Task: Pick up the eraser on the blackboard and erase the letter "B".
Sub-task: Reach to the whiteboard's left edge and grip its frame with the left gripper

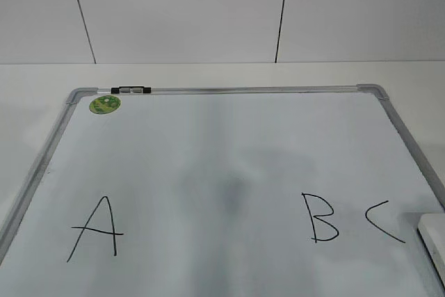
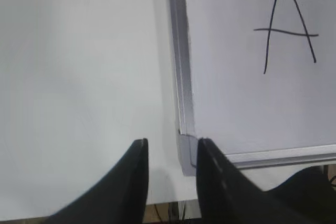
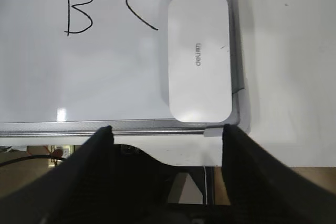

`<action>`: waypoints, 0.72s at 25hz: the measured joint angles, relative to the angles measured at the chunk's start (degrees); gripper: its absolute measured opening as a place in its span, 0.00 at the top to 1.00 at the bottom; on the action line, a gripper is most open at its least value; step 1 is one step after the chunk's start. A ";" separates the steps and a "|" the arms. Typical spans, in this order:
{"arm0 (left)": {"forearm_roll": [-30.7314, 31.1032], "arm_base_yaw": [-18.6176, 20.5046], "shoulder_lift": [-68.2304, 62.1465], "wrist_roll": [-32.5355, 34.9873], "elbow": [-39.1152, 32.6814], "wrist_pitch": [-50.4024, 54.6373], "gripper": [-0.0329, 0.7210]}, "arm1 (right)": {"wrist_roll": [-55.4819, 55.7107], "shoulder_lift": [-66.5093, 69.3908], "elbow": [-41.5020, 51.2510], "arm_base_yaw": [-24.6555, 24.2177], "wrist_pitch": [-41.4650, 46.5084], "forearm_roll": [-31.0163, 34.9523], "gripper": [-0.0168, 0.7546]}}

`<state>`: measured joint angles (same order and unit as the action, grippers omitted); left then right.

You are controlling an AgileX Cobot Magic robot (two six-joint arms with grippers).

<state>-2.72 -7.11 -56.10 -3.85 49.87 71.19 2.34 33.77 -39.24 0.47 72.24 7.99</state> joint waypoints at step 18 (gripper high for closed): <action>0.82 0.00 -31.41 -0.05 12.37 -11.96 0.64 | 0.23 4.09 0.00 0.00 -0.21 3.88 0.33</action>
<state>-1.90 -7.11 -87.51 -3.90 62.24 59.22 2.57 37.86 -39.24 0.47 72.03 11.87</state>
